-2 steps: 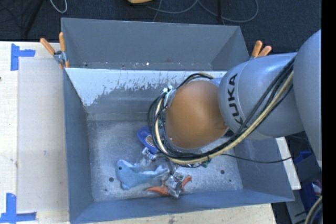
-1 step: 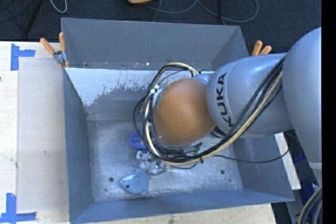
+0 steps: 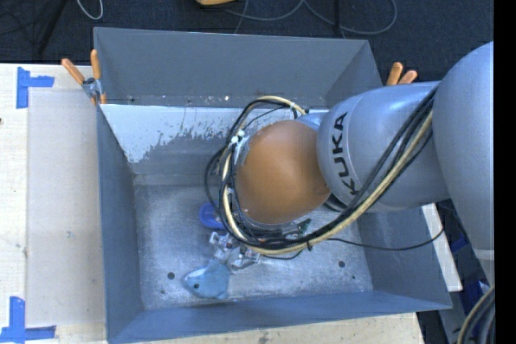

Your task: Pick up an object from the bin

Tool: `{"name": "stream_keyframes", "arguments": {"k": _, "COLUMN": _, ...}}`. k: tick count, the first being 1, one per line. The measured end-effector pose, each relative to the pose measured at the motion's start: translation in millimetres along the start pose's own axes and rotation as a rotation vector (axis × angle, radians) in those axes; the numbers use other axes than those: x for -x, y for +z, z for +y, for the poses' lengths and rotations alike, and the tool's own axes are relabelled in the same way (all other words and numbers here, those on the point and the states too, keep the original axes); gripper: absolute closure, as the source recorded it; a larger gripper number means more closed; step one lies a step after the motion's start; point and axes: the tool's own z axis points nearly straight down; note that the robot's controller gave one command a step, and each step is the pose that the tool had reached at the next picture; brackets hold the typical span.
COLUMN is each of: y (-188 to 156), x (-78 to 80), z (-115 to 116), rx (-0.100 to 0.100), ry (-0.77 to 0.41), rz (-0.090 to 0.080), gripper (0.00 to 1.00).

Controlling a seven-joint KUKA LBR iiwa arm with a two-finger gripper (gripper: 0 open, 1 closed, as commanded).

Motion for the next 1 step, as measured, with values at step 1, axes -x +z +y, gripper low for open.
{"name": "stream_keyframes", "arguments": {"k": 1, "y": -181.9, "x": 5.9, "z": 24.2, "rx": 0.001, "ry": -0.011, "rz": 0.008, "gripper": 1.00}}
